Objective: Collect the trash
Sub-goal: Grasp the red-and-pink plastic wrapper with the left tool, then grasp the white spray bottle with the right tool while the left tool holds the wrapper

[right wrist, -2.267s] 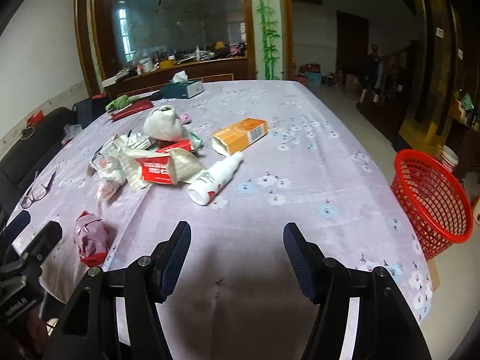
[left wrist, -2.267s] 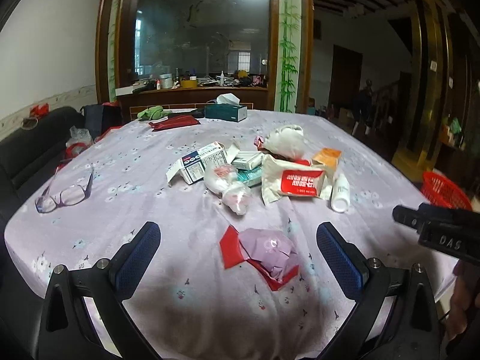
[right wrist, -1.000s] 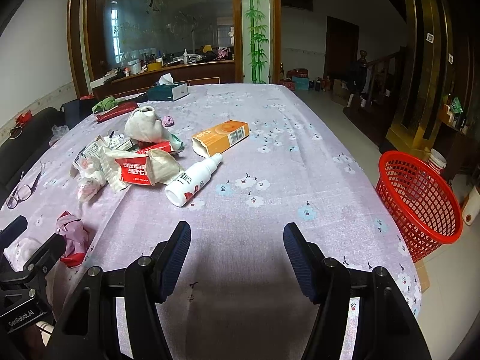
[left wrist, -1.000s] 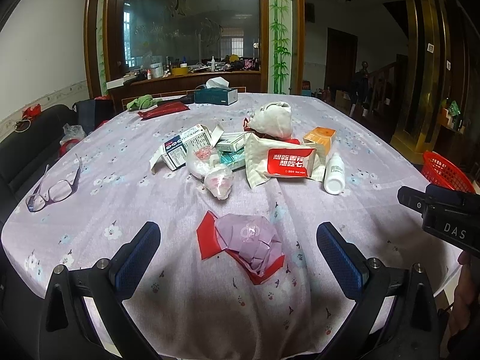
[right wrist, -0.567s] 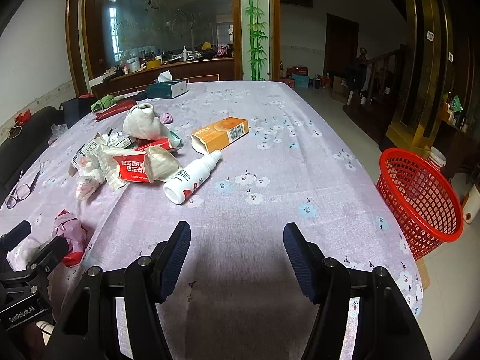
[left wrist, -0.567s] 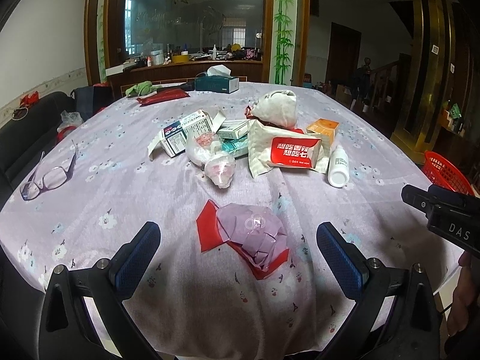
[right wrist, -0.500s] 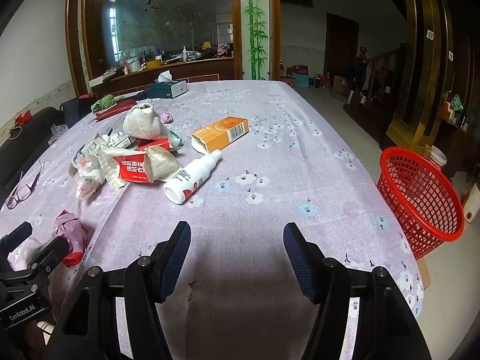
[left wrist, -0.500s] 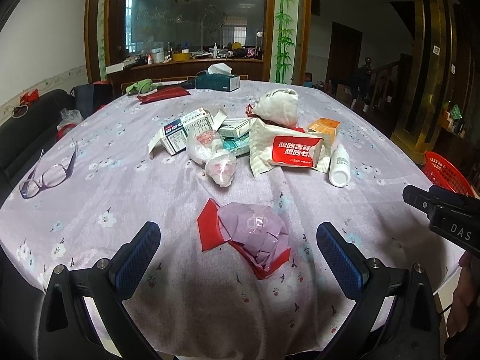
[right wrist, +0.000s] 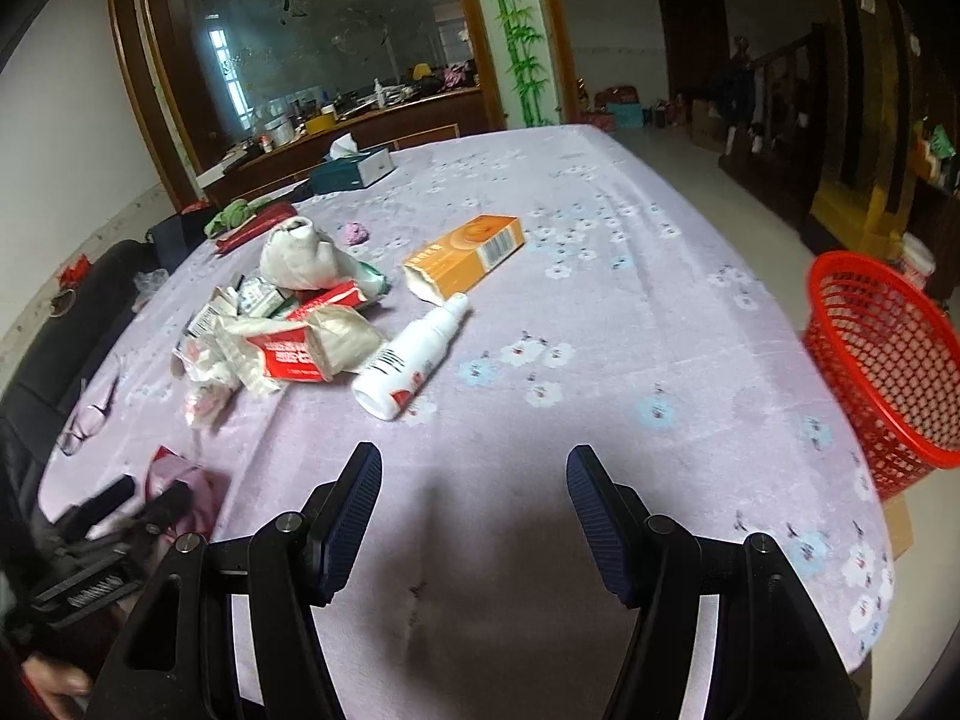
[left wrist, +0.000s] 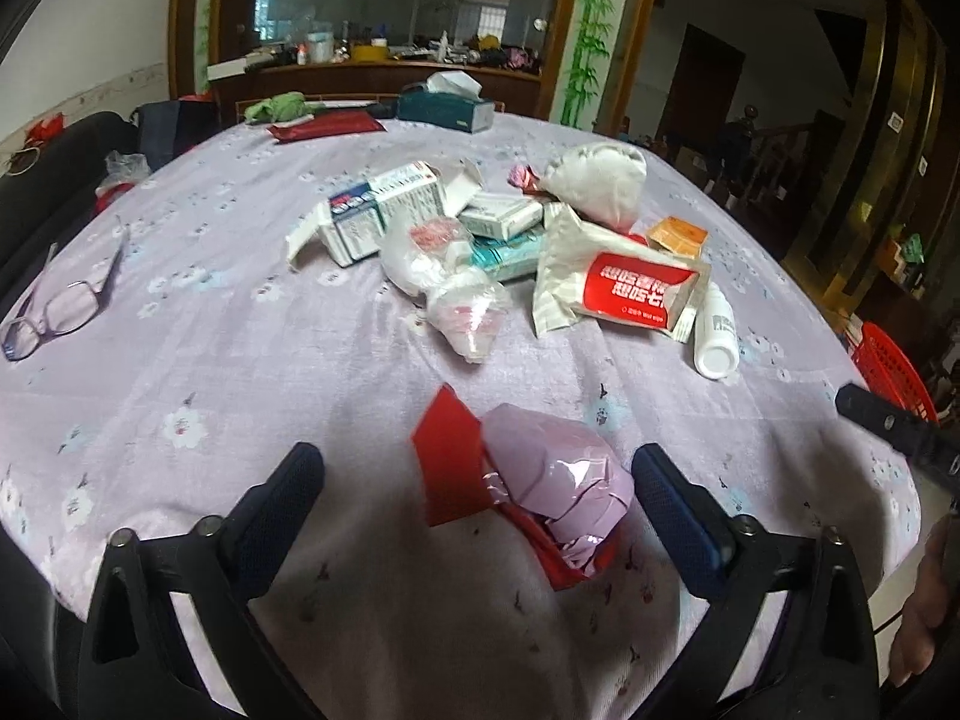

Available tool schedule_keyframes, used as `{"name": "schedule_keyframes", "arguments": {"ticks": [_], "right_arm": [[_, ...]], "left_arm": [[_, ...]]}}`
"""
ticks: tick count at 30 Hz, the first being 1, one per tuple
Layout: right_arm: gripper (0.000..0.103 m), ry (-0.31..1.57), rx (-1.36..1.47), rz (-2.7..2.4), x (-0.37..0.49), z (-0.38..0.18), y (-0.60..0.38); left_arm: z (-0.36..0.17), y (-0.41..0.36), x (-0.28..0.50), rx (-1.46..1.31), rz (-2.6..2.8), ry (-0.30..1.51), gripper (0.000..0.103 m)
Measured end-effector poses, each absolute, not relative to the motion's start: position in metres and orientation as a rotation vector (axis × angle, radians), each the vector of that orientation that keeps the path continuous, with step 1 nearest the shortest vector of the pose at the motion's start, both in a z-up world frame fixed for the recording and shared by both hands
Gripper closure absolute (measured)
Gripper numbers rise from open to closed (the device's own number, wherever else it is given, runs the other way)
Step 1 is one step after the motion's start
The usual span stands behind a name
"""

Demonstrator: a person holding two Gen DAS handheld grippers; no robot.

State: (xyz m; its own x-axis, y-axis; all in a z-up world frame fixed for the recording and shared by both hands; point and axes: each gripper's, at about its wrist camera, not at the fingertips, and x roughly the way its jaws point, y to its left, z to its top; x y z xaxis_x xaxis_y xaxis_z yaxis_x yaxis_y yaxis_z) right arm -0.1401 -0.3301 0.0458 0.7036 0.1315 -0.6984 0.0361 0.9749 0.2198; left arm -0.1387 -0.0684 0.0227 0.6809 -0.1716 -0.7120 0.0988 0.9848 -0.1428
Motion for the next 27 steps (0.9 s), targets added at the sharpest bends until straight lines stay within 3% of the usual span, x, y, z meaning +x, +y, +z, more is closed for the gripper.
{"name": "schedule_keyframes", "arguments": {"ticks": [4, 5, 9, 11, 12, 19, 27], "right_arm": [[0.036, 0.836, 0.269, 0.096, -0.117, 0.046, -0.329], [0.037, 0.843, 0.271, 0.098, -0.114, 0.046, -0.328], [0.041, 0.891, 0.323, 0.143, -0.087, 0.044, -0.321], [0.049, 0.916, 0.338, 0.148, -0.074, 0.041, -0.317], [0.051, 0.931, 0.344, 0.150, -0.067, 0.038, -0.314], [0.065, 1.021, 0.338, 0.105, -0.031, 0.021, -0.300], [0.069, 1.014, 0.312, 0.092, -0.035, 0.020, -0.298]], "left_arm": [[0.012, -0.077, -0.128, -0.079, -0.192, 0.868, 0.027], [0.011, -0.079, -0.128, -0.067, -0.186, 0.858, 0.028], [0.010, -0.082, -0.125, -0.016, -0.180, 0.842, 0.049], [0.010, -0.080, -0.124, -0.023, -0.197, 0.843, 0.062], [0.012, -0.078, -0.123, -0.028, -0.203, 0.844, 0.074], [0.022, -0.072, -0.124, -0.036, -0.232, 0.810, 0.074], [0.030, -0.071, -0.120, -0.041, -0.251, 0.788, 0.076]]}}
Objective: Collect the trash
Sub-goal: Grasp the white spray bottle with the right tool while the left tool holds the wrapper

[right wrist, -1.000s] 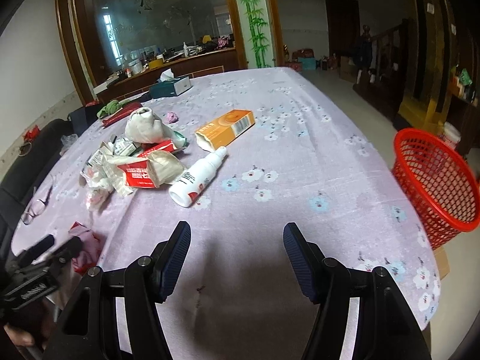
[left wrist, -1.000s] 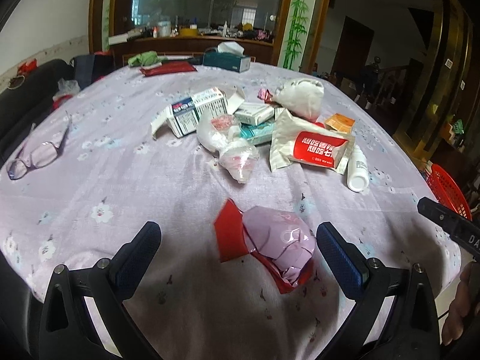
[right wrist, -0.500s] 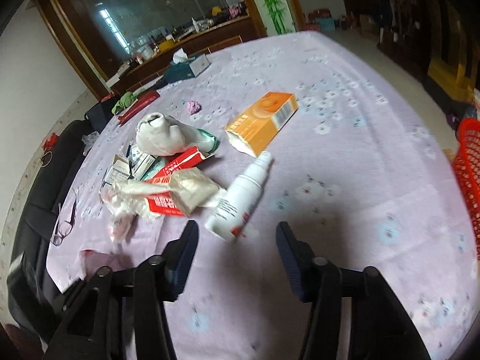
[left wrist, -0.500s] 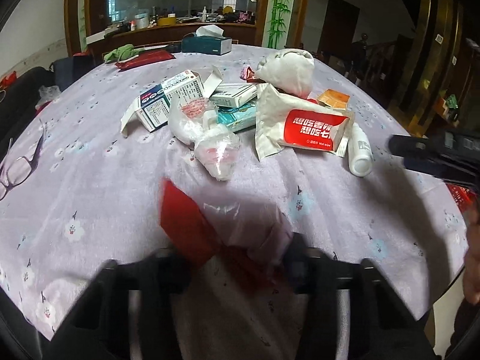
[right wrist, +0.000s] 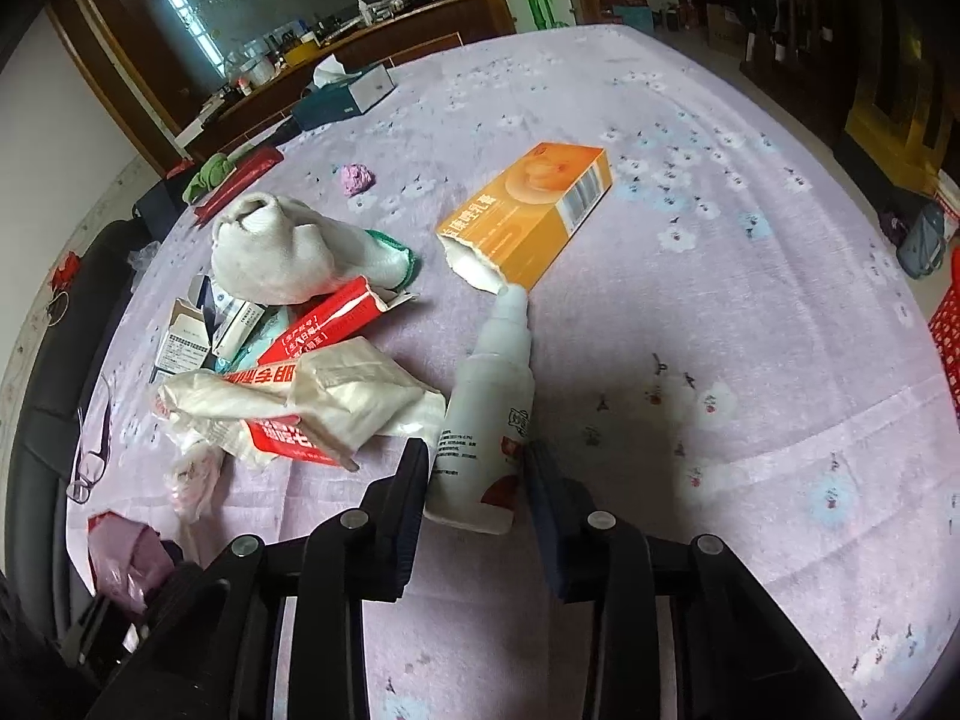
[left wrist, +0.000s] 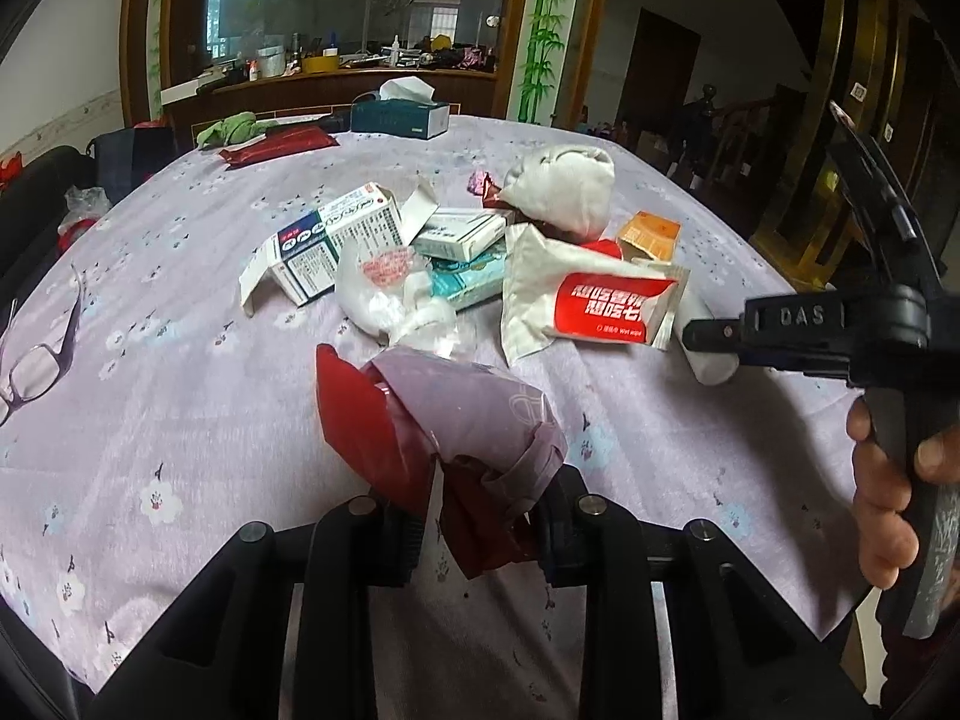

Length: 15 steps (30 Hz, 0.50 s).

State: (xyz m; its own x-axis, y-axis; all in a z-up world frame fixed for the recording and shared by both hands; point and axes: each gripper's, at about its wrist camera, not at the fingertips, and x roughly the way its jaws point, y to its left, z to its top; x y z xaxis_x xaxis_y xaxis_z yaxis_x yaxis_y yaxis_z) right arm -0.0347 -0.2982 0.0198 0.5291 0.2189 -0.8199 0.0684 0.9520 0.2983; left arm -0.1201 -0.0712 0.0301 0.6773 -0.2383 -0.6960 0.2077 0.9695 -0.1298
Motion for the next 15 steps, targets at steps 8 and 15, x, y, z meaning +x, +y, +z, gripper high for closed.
{"name": "schedule_keyframes", "arguments": {"ticks": [8, 15], "right_arm": [[0.069, 0.969, 0.320, 0.107, -0.064, 0.028, -0.315], [0.069, 1.018, 0.283, 0.151, -0.081, 0.021, -0.315]], "left_arm": [[0.036, -0.088, -0.119, -0.020, -0.282, 0.774, 0.076], [0.038, -0.107, -0.121, 0.016, -0.308, 0.769, 0.076]]}}
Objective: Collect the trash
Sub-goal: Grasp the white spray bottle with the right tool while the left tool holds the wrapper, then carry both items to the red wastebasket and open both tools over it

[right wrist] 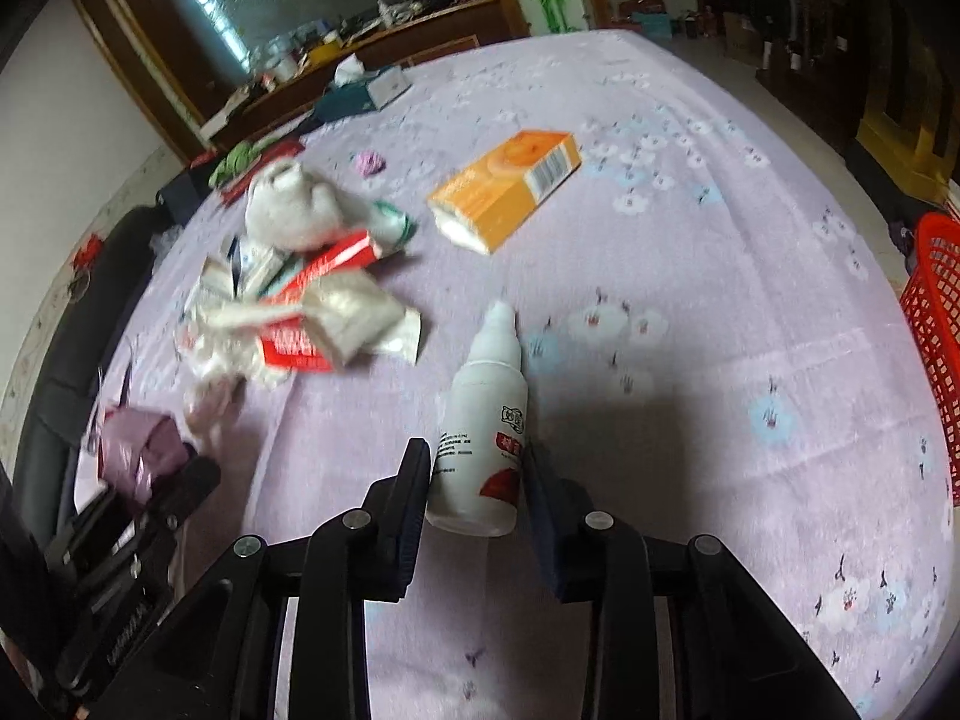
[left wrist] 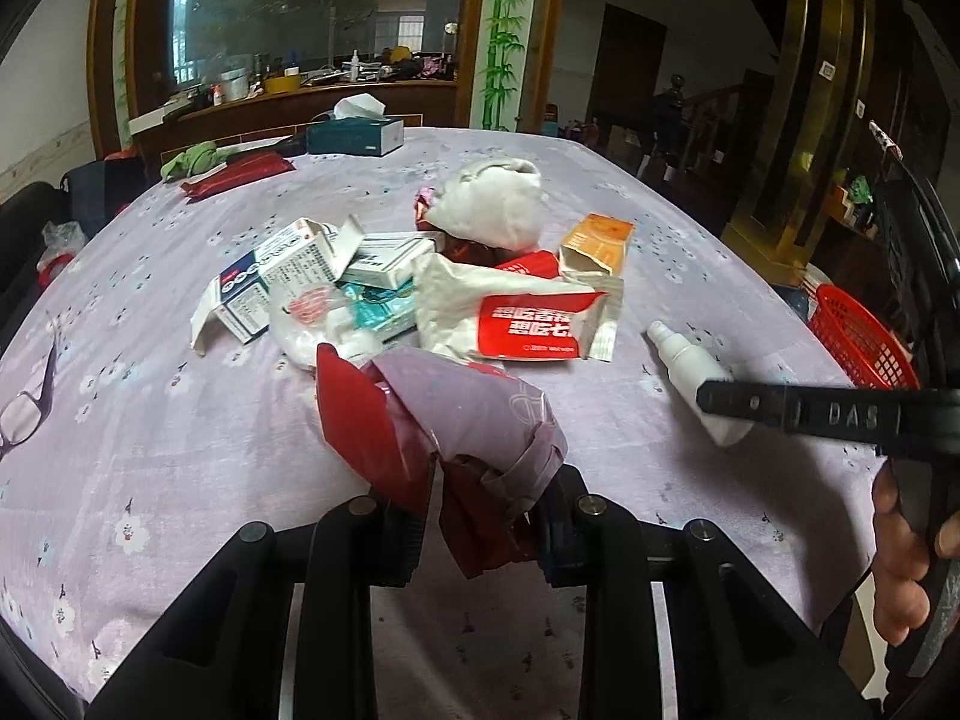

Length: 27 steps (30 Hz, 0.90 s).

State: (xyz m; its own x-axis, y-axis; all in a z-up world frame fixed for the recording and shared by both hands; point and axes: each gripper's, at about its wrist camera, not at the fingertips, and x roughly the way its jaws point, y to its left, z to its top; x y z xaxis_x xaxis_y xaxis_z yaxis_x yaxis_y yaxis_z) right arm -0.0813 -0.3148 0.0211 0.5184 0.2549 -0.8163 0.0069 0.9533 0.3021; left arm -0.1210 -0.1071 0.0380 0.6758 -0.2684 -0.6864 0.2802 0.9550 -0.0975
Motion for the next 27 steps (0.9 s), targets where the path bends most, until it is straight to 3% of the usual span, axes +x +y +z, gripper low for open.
{"name": "schedule_keyframes", "arguments": {"ticks": [10, 15, 27], "right_arm": [[0.066, 1.056, 0.280, 0.151, -0.069, 0.014, -0.312], [0.070, 1.044, 0.310, 0.160, -0.069, 0.014, -0.316], [0.071, 0.862, 0.494, 0.134, -0.120, 0.053, -0.392]], "left_arm": [[0.034, -0.113, -0.119, 0.030, -0.313, 0.780, 0.076], [0.035, -0.114, -0.117, 0.028, -0.326, 0.788, 0.076], [0.064, -0.173, -0.114, 0.073, -0.514, 0.783, 0.076]]}}
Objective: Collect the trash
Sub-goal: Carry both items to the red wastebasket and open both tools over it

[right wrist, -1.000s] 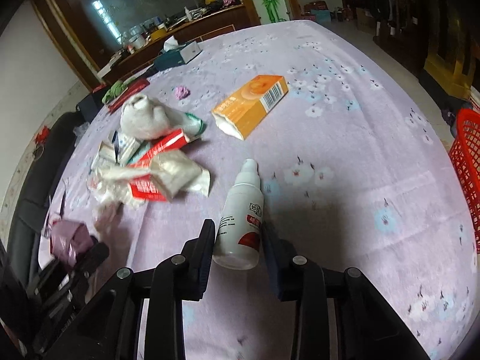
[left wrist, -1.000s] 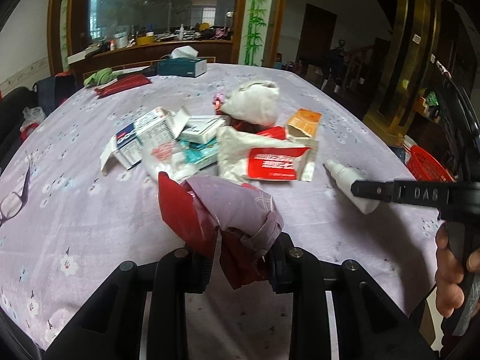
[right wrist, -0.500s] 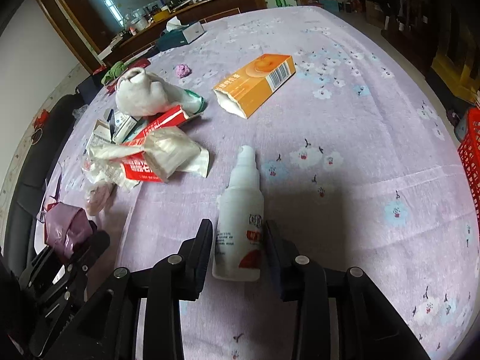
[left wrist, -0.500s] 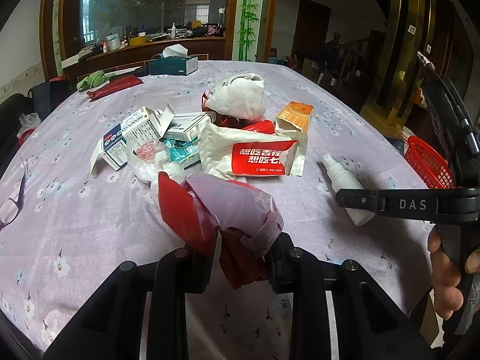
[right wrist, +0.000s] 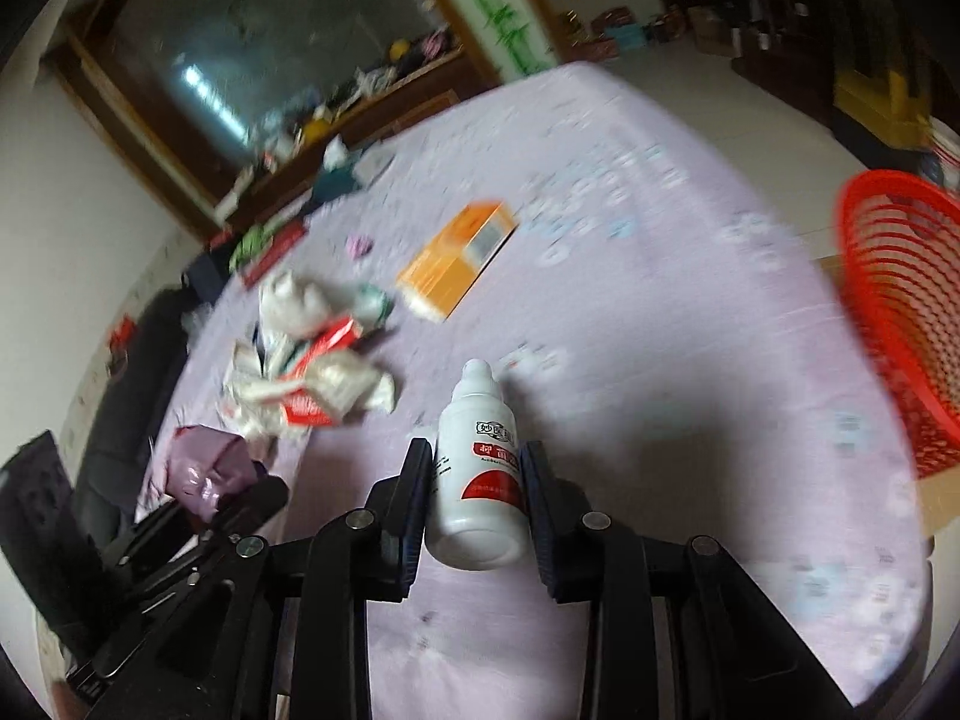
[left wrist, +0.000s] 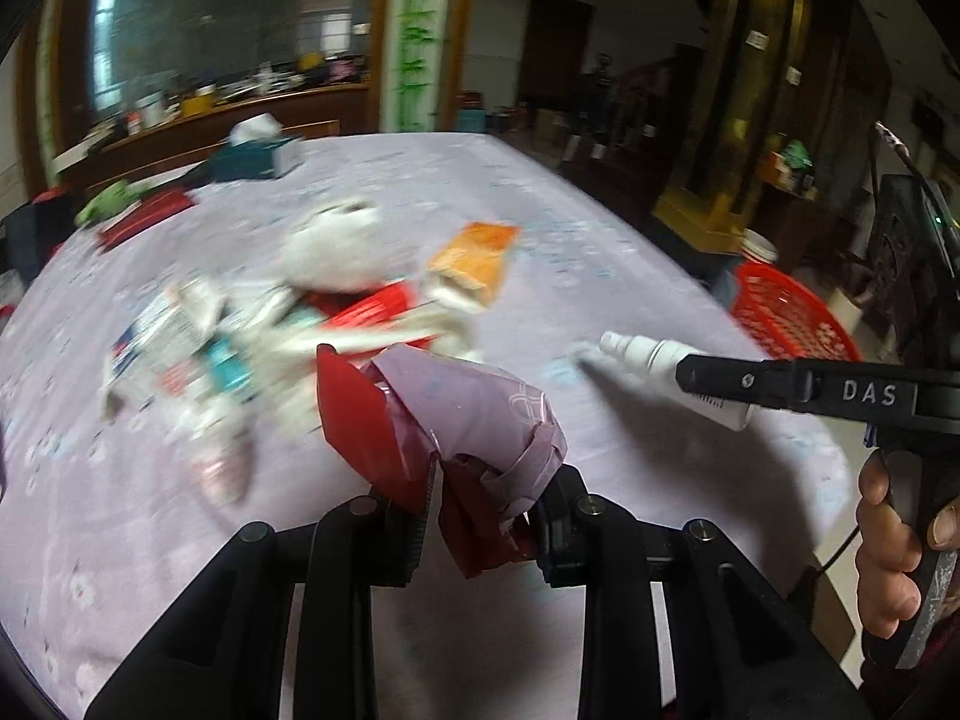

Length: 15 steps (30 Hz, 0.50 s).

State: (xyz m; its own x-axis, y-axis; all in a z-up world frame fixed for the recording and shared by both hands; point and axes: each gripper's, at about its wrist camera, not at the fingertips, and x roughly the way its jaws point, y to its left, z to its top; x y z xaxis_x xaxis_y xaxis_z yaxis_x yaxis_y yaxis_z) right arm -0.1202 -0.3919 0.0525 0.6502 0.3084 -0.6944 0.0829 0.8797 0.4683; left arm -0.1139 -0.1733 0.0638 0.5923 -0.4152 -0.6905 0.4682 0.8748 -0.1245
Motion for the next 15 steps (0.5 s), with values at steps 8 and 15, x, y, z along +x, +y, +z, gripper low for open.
{"name": "schedule_keyframes", "arguments": {"ticks": [8, 15], "right_arm": [[0.071, 0.705, 0.606, -0.051, -0.164, 0.084, -0.494], [0.071, 0.625, 0.681, -0.263, -0.186, 0.090, -0.578]], "left_arm": [[0.092, -0.269, -0.113, 0.137, -0.729, 0.786, 0.076], [0.105, -0.381, -0.108, 0.188, -0.908, 0.808, 0.076]]}}
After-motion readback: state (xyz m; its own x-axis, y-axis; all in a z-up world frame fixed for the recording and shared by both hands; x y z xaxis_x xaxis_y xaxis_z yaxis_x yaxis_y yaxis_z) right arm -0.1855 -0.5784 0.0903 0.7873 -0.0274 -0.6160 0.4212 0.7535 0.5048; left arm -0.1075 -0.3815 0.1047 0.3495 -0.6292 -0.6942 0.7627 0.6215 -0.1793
